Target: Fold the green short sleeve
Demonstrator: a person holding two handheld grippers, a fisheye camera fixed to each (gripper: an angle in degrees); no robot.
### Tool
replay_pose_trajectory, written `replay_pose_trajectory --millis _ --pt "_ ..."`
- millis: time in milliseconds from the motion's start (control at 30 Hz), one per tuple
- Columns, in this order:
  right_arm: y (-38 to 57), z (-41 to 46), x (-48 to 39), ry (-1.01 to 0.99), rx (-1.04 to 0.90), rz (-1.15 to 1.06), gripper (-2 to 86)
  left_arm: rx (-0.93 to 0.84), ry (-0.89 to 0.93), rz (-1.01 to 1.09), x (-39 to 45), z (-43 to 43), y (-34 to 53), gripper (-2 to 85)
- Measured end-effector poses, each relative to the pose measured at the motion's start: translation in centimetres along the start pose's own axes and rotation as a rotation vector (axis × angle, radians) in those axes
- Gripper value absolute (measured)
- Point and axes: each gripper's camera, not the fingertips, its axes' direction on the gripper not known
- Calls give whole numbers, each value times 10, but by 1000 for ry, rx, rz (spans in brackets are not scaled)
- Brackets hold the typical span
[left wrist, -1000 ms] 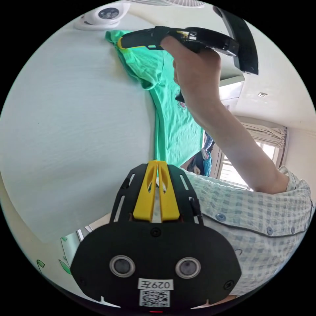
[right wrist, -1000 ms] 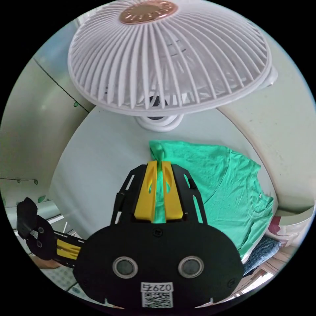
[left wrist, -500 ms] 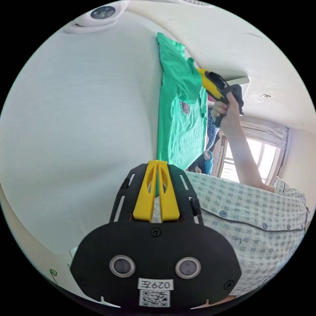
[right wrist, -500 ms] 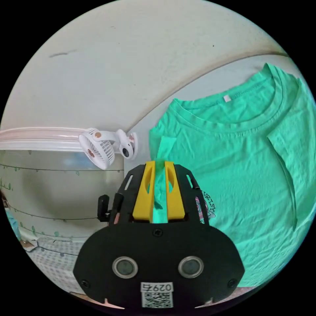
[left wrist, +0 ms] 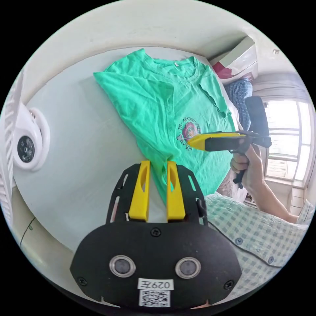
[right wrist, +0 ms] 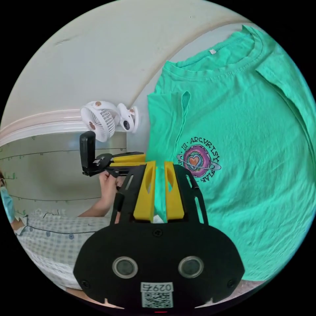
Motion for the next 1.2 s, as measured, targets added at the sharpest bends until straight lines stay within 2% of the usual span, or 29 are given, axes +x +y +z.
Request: replay_pose_trajectory --millis 167,233,367,567,700,833,933,1067,1200 --pt "-17 29 -14 73 -89 -92 -2 -5 -68 14 16 3 -8 -3" --pt "-23 56 -18 231 -199 -107 -5 -3 -81 -27 14 2 -9 -7" --pt "-22 54 -24 248 -193 -129 -4 22 -79 -115 8 -2 -7 -9" --pt "-25 36 -11 190 -212 -76 -4 100 40 -245 3 -12 -5 -10" --pt "-19 -6 -15 292 -186 -96 -4 162 50 -316 11 -23 5 -10" --pt "-13 -47 -7 145 -156 -97 -1 174 -23 -333 37 -31 12 -10" --pt "-27 -52 -5 167 -155 -106 5 167 -62 -323 57 -26 3 -10" --pt "-62 -61 -14 213 -68 -153 34 134 -12 -260 85 -10 -22 -10" --pt "-105 -49 -18 362 -148 -129 47 23 -148 -232 115 18 -50 -10"
